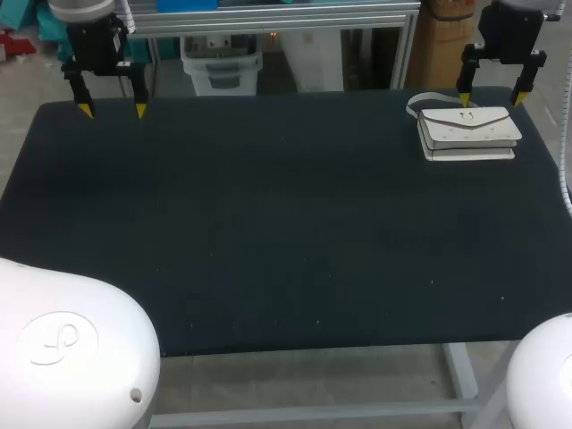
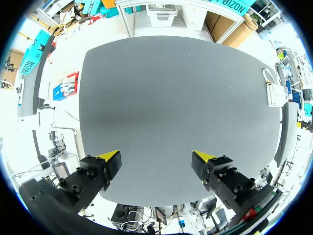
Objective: Pick up the bag, open it, inspect its contents, close it, and place it on the opposite side
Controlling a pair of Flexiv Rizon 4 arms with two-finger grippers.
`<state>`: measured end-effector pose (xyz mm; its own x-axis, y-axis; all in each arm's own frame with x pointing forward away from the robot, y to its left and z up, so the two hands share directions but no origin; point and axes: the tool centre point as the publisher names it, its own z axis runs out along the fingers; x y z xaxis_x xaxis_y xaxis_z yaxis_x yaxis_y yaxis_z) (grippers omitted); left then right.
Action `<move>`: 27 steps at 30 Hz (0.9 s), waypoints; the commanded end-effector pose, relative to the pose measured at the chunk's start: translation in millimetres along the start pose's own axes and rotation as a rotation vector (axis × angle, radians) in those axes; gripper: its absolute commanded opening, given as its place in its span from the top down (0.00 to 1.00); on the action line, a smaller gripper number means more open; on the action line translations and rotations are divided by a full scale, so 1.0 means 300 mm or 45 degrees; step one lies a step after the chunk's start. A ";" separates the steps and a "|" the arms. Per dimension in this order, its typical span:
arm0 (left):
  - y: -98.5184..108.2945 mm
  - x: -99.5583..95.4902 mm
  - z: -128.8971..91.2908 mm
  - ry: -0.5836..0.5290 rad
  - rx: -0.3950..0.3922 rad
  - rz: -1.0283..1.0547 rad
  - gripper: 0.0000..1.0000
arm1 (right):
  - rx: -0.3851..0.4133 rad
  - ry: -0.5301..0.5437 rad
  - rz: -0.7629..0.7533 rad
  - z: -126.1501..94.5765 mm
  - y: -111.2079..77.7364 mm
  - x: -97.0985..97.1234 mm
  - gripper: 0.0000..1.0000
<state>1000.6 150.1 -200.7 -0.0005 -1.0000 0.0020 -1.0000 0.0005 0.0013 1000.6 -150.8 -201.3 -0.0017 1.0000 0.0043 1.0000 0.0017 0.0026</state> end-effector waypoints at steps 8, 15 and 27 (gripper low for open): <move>0.000 0.001 -0.001 -0.001 0.000 0.000 0.00 | 0.003 -0.003 0.000 -0.003 0.001 0.002 0.00; 0.000 0.001 -0.001 -0.001 0.000 0.000 0.00 | 0.003 -0.003 0.000 -0.003 0.001 0.002 0.00; 0.006 0.009 -0.006 0.020 0.013 0.044 0.00 | 0.003 -0.003 0.000 -0.003 0.001 0.002 0.00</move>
<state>1000.5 149.0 -200.4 -0.0048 -1.0000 0.0042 -1.0000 0.0048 0.0014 1000.5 -150.8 -201.3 -0.0016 1.0000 0.0043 1.0000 0.0016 0.0027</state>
